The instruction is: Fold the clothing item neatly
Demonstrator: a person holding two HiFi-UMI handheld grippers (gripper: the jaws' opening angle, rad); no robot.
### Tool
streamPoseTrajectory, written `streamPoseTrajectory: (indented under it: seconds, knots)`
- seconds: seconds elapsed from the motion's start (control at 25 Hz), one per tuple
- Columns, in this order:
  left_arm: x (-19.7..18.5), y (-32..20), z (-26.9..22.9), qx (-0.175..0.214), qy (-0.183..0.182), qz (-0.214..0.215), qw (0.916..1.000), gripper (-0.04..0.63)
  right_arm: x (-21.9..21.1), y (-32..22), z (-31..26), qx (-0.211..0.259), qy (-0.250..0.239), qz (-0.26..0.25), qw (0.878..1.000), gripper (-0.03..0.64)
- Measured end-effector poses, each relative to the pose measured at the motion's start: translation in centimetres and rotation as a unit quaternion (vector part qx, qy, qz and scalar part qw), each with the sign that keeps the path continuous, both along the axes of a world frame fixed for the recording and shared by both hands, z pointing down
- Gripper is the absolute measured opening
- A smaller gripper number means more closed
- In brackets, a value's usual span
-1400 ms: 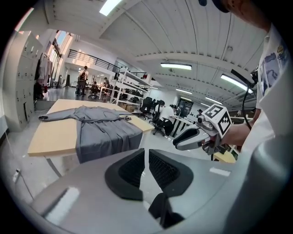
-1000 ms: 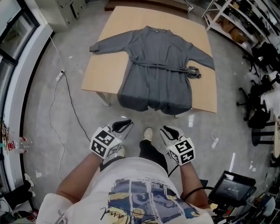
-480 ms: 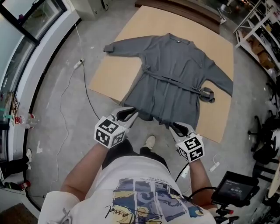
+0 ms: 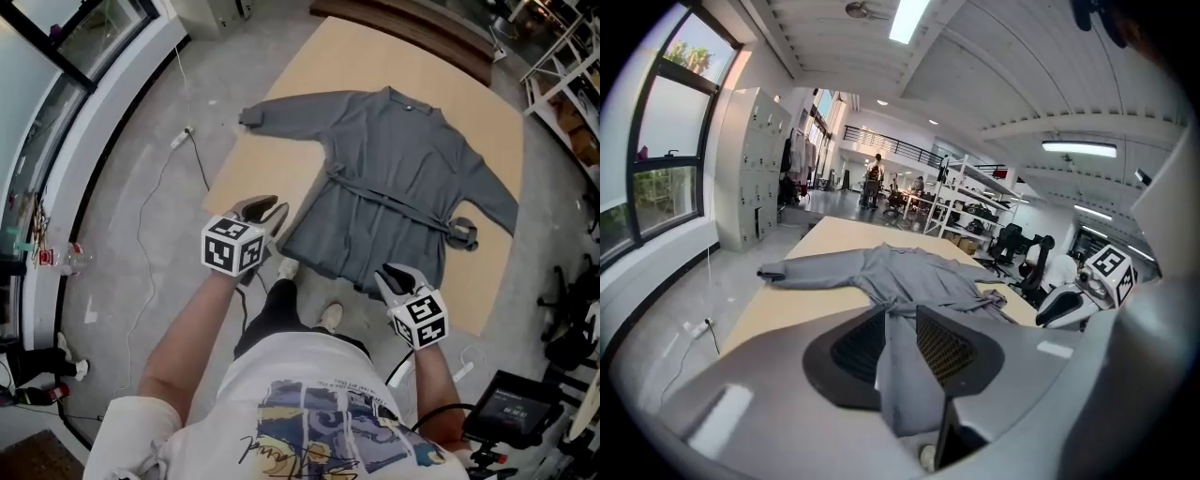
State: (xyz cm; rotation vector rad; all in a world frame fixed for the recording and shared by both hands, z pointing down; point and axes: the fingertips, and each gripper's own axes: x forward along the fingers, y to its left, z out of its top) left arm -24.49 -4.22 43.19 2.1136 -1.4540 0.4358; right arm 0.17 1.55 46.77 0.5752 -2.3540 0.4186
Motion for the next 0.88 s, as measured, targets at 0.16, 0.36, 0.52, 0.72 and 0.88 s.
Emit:
streamPoseTrajectory:
  seconds: [0.16, 0.36, 0.52, 0.72, 0.88]
  knots:
    - [-4.8, -5.1, 1.4, -0.010, -0.015, -0.016, 0.9997, 0.126, -1.4, -3.0, 0.4, -0.006, 0.004, 0.035, 0.999, 0.066]
    - [-9.9, -10.7, 3.6, -0.027, -0.029, -0.031, 0.9987, 0.166, -3.1, -6.2, 0.9, -0.011, 0.022, 0.059, 0.998, 0.066]
    - [-14.0, -15.0, 6.3, -0.048, -0.033, -0.054, 0.9969, 0.203, -4.4, -8.0, 1.3, -0.019, 0.030, 0.078, 0.996, 0.066]
    - [-18.5, -19.5, 9.9, -0.079, -0.040, -0.079, 0.9929, 0.250, -5.5, -9.0, 1.9, -0.035, 0.041, 0.106, 0.993, 0.066]
    - [-20.6, -22.0, 12.5, -0.106, -0.050, -0.080, 0.9899, 0.276, -6.3, -9.4, 2.3, -0.048, 0.049, 0.124, 0.990, 0.066]
